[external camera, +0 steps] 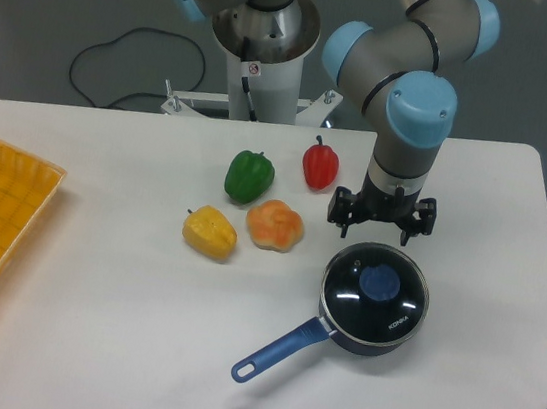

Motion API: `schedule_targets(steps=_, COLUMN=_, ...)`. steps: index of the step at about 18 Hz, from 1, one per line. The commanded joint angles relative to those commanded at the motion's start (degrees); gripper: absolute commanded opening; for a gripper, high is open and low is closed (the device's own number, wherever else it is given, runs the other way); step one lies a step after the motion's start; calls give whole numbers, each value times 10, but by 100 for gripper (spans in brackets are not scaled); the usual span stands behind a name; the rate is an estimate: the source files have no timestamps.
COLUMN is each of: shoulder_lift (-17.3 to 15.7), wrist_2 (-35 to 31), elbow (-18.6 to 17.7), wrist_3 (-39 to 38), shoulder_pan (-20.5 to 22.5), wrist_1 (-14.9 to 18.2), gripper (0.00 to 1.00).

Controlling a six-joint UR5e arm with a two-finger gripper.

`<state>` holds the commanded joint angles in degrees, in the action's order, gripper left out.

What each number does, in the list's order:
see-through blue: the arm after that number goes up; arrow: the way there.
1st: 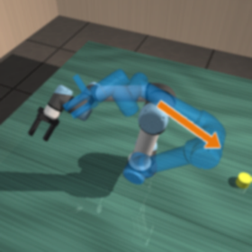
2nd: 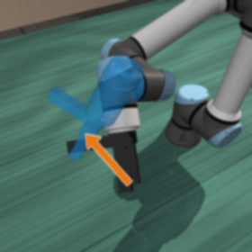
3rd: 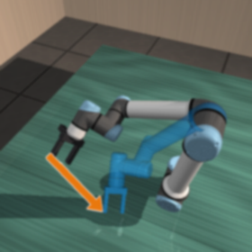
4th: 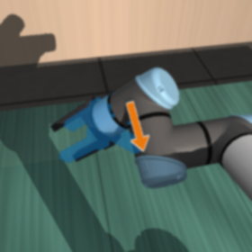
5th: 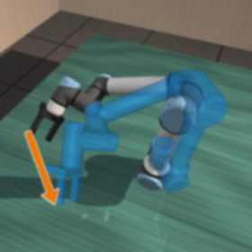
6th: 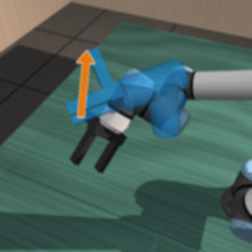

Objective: Open the lid
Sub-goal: 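Move the open gripper over the saucepan's blue lid knob, then lower the gripper onto the blue knob of the glass lid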

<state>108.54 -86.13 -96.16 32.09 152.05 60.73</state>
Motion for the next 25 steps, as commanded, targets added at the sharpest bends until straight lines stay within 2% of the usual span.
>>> schedule_targets(steps=4, shoulder_lift=16, wrist_2=-3, elbow=16, wrist_3=-19, shoulder_pan=-11, wrist_1=-15, gripper=100)
schedule_targets(steps=8, shoulder_lift=26, wrist_2=-4, elbow=30, wrist_3=-19, shoulder_pan=-11, wrist_1=-16, gripper=100)
schedule_targets(steps=16, shoulder_lift=29, wrist_2=-10, elbow=40, wrist_3=-16, shoulder_pan=-10, wrist_1=-18, gripper=100)
schedule_targets(steps=25, shoulder_lift=56, wrist_2=-38, elbow=54, wrist_3=-17, shoulder_pan=-11, wrist_1=-24, gripper=100)
